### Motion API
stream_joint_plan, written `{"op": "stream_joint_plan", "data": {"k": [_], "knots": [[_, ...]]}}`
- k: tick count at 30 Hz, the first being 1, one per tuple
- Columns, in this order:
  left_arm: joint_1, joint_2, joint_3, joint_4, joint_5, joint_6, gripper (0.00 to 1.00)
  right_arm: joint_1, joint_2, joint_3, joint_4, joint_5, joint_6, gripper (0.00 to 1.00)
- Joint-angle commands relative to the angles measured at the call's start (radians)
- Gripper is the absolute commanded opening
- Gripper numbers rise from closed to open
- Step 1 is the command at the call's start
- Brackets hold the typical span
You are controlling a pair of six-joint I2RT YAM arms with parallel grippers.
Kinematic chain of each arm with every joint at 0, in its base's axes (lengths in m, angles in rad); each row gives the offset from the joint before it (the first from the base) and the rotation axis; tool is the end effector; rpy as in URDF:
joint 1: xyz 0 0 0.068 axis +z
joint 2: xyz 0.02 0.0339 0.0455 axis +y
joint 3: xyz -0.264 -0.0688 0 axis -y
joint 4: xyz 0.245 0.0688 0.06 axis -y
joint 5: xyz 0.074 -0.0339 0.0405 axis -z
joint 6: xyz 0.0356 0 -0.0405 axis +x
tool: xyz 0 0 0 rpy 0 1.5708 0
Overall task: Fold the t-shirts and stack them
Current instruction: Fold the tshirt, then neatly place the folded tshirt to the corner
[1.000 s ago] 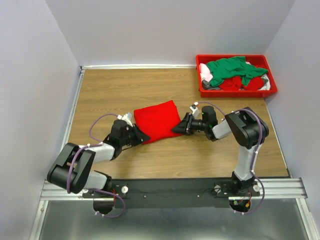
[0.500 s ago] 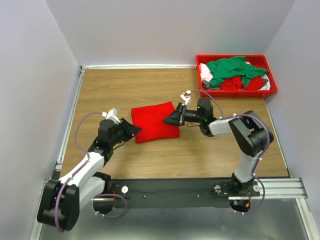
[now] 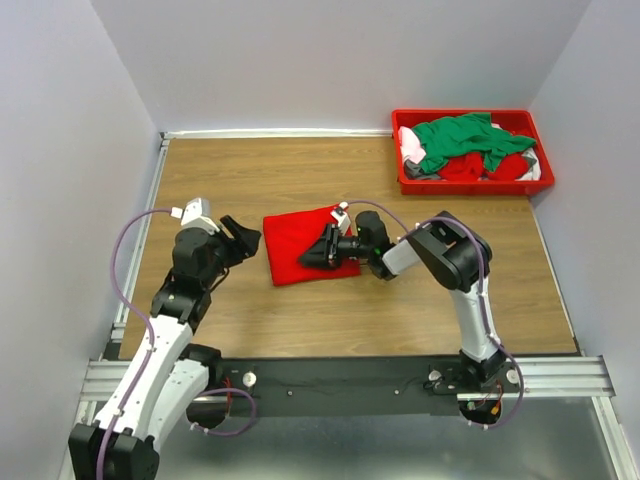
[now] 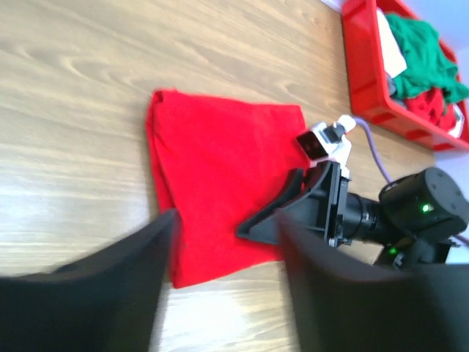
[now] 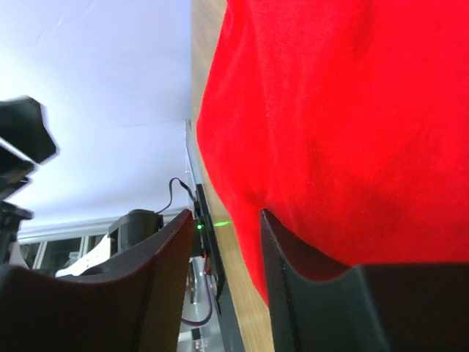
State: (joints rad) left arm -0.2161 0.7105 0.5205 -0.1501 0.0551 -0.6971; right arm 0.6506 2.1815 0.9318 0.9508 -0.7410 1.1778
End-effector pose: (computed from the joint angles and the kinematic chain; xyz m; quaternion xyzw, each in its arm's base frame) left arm 0.1706 -0.0395 0.2618 -0.1790 0.7966 -0.2746 0.5080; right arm 0.3049 0.2623 0.0867 -0.0122 0.7801 0.6163 0.1072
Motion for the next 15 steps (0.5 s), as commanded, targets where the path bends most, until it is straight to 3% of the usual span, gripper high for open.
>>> {"op": "stream_joint_plan", "data": {"k": [1,2,4,5,6,8,15], "knots": [[0.006,-0.058,0.088,-0.078,-0.145,0.116,0.77,0.0,-0.058,-0.019,-0.059,0.043,-0.024,0.51],[0.006,-0.062,0.107,-0.089,-0.168,0.131,0.81,0.0,-0.102,-0.005,-0.099,0.049,-0.05,0.52],[0.006,-0.077,0.154,-0.1,-0.239,0.186,0.87,0.0,-0.228,0.082,-0.536,0.124,-0.235,0.58],[0.007,-0.083,0.165,-0.101,-0.239,0.202,0.87,0.0,-0.262,0.082,-0.538,0.173,-0.313,0.58],[0.006,-0.092,0.182,-0.098,-0.274,0.22,0.88,0.001,-0.291,0.158,-0.787,0.295,-0.384,0.6],[0.006,-0.118,0.188,-0.074,-0.314,0.277,0.88,-0.015,-0.372,0.188,-0.988,0.42,-0.498,0.62],[-0.003,-0.215,0.142,-0.008,-0.422,0.361,0.92,-0.097,-0.47,0.237,-1.339,0.65,-0.659,0.65]]}}
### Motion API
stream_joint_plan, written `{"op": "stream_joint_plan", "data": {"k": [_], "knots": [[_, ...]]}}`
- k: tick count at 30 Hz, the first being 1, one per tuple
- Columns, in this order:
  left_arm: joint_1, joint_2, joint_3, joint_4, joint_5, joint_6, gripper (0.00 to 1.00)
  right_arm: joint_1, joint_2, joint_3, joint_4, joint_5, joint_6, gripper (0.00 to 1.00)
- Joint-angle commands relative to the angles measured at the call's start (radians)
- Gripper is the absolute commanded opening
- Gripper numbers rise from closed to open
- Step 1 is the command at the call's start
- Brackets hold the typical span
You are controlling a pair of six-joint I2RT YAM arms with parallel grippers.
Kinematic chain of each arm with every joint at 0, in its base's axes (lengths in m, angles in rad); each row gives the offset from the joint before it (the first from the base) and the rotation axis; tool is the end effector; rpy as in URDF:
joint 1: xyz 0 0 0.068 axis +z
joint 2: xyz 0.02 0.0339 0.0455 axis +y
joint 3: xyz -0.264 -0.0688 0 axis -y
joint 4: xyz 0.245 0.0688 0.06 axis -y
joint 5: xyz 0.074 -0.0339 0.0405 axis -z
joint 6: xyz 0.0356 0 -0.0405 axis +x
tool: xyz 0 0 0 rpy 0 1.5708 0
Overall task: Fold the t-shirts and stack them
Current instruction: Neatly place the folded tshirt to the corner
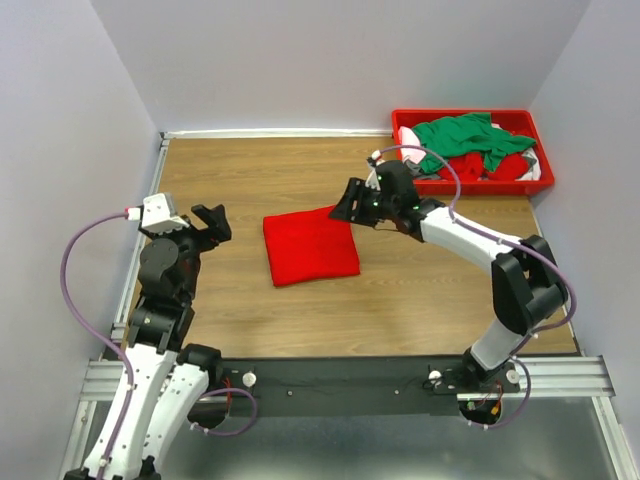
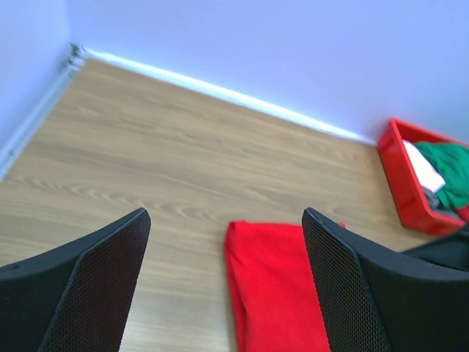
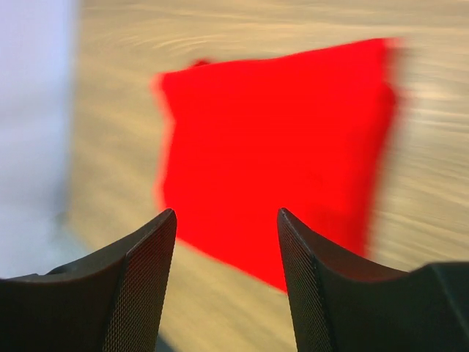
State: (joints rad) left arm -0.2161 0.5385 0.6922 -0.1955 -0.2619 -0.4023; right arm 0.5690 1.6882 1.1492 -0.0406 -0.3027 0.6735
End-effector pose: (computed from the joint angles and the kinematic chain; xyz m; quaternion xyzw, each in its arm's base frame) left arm 0.1334 -0.0199 0.3412 -0.1565 0.7041 -0.1191 0.6824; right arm 0.3164 0.2149 0.2423 -0.0262 0.8722 0.3815 0.3051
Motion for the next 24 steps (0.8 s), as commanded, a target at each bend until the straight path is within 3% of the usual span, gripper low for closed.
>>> {"op": "stream_joint_plan", "data": {"k": [1,3,13,22,24], "knots": [[-0.003,-0.052,-0.039,0.042,-0.106,0.063,0.92,-0.015,0.033,0.046,-0.393,0.224,-0.187,0.65],[-0.017,-0.072,-0.063,0.053,-0.115,0.059,0.98,-0.017,0.06,0.07,-0.415,0.228,-0.219,0.65],[-0.084,-0.135,-0.08,0.057,-0.231,0.056,0.98,-0.018,0.241,0.167,-0.435,0.166,-0.233,0.65],[-0.118,-0.187,-0.102,0.074,-0.244,0.063,0.98,-0.017,0.343,0.219,-0.449,0.099,-0.215,0.46],[-0.123,-0.201,-0.114,0.077,-0.263,0.062,0.97,-0.017,0.356,0.218,-0.459,0.105,-0.229,0.37]]}}
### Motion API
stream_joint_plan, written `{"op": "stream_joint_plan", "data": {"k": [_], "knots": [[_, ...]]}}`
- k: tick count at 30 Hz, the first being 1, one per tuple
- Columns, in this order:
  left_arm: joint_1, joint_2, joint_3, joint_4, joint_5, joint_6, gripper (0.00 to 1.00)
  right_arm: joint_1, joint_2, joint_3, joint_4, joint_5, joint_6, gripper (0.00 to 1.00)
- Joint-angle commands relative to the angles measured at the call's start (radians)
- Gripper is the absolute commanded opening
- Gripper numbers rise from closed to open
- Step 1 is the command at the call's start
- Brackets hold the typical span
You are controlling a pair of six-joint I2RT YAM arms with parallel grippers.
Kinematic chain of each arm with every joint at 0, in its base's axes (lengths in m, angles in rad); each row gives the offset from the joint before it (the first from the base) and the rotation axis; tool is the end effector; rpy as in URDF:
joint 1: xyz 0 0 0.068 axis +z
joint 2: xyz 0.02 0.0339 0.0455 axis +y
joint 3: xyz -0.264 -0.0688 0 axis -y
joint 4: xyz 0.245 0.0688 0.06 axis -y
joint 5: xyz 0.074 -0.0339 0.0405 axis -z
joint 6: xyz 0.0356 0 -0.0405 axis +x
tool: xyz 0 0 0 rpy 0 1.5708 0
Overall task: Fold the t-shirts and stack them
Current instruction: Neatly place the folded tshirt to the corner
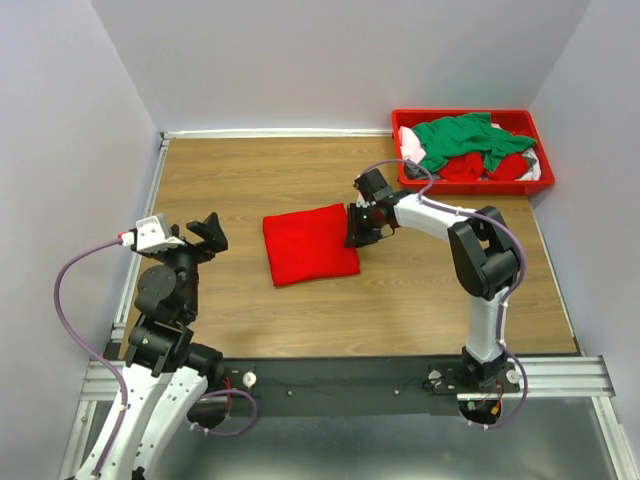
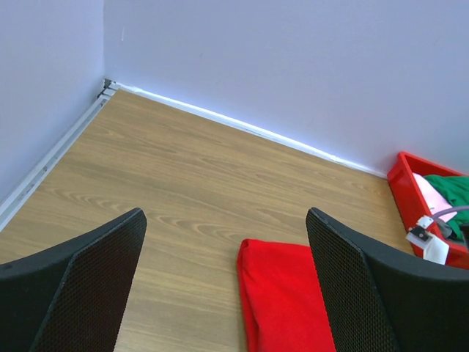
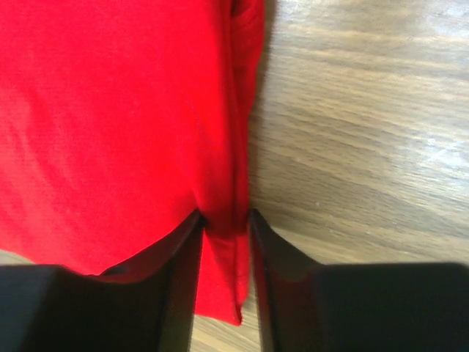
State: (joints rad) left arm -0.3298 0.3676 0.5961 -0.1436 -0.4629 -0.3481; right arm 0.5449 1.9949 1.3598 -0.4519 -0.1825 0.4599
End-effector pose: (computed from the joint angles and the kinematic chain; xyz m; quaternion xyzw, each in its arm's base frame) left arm 0.1037 -0.0187 0.3313 -0.1750 0.6569 -0.0920 0.7276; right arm 0.3491 0.2192 0.1606 -0.0629 0.9650 0.1924 0.1665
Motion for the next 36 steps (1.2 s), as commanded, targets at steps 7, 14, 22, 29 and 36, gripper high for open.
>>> {"op": "stream_joint_plan", "data": {"k": [7,14,22,29,36], "knots": [[-0.023,-0.067,-0.024,0.022,-0.086,0.008,0.96,0.0,0.039,-0.025,-0.097,0.064,-0.061,0.01],[-0.04,-0.099,-0.028,0.022,-0.1,0.009,0.96,-0.172,-0.085,-0.108,-0.2,0.423,-0.144,0.01],[-0.058,-0.13,-0.032,0.022,-0.12,0.008,0.96,-0.431,-0.15,-0.113,-0.278,0.751,-0.311,0.01],[-0.078,-0.133,-0.033,0.019,-0.132,0.008,0.96,-0.638,-0.107,-0.012,-0.271,0.862,-0.346,0.01],[-0.097,-0.119,-0.032,0.016,-0.141,0.008,0.96,-0.737,0.002,0.159,-0.211,0.975,-0.444,0.01]]}}
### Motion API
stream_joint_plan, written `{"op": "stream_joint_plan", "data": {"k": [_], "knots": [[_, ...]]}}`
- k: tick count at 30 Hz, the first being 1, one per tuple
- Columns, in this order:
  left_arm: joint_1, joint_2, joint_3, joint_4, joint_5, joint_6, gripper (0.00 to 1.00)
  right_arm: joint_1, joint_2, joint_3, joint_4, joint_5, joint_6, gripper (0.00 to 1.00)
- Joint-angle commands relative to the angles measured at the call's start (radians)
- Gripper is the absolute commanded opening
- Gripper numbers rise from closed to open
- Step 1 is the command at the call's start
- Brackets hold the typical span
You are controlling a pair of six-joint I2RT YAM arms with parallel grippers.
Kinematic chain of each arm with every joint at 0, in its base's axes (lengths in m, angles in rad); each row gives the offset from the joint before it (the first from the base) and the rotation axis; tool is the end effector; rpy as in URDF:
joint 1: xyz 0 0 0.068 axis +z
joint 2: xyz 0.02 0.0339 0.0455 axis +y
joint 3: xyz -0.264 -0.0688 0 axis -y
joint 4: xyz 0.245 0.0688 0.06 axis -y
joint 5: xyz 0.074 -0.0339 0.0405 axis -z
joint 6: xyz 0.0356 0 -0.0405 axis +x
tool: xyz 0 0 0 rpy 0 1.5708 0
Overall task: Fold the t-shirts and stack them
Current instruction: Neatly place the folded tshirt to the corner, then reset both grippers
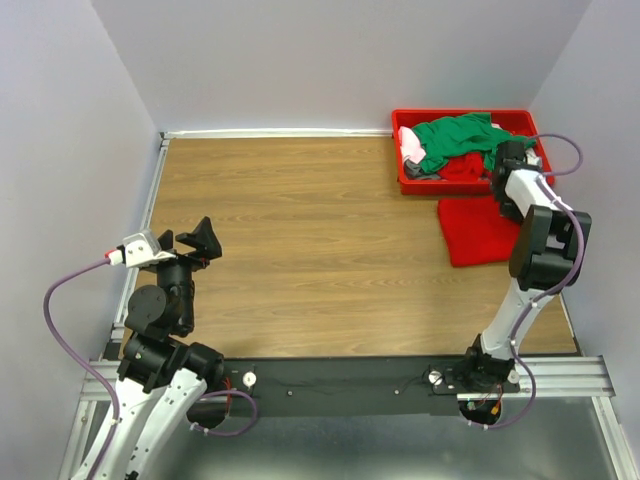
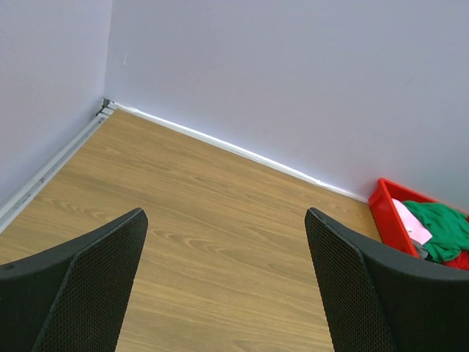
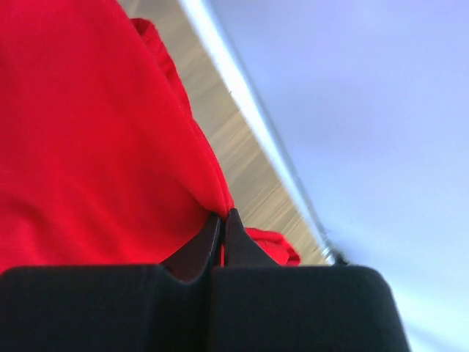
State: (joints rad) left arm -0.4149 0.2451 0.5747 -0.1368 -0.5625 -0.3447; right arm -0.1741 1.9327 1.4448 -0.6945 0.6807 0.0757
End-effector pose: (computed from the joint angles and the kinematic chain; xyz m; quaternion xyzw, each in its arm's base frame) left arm 0.0795 -0.0143 0.3336 -0.1927 0.6179 -0.1110 0.7541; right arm 0.3866 -0.0908 0.2045 0.1791 0.9097 -0.3361 0.1656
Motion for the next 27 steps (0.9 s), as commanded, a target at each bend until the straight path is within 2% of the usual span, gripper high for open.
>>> {"op": "stream_joint_plan", "data": {"k": [1,8,9,11,12,13,14,16,21,27], "knots": [[-0.013,0.005,-0.01,0.009,-0.042,0.004,0.96,-0.018,0.081,0.116,0.035,0.109,-0.103,0.01],[-0.018,0.014,-0.009,0.005,-0.053,0.004,0.96,-0.034,0.21,0.189,0.032,0.169,-0.107,0.01],[-0.019,0.016,-0.009,0.005,-0.053,0.004,0.96,-0.039,0.215,0.181,0.032,0.18,-0.099,0.04],[-0.019,0.023,-0.01,0.006,-0.05,0.004,0.96,-0.056,0.221,0.175,0.032,0.233,-0.079,0.28],[-0.022,0.025,-0.01,0.008,-0.047,0.004,0.96,-0.061,0.215,0.177,0.032,0.258,-0.042,0.58],[-0.022,0.025,-0.007,0.006,-0.047,0.004,0.96,-0.062,0.206,0.186,0.032,0.279,-0.027,0.69],[-0.025,0.025,-0.006,0.005,-0.048,0.003,0.96,-0.062,0.189,0.196,0.032,0.275,-0.005,0.75],[-0.025,0.022,-0.003,0.0,-0.054,0.0,0.97,-0.062,0.131,0.245,0.032,0.246,0.024,0.81],[-0.028,0.011,0.002,-0.009,-0.066,-0.005,0.97,-0.062,-0.059,0.292,-0.039,0.134,0.114,0.83],[-0.028,-0.009,0.048,-0.043,-0.08,-0.017,0.98,-0.062,-0.492,0.149,-0.053,-0.13,0.254,1.0]]}}
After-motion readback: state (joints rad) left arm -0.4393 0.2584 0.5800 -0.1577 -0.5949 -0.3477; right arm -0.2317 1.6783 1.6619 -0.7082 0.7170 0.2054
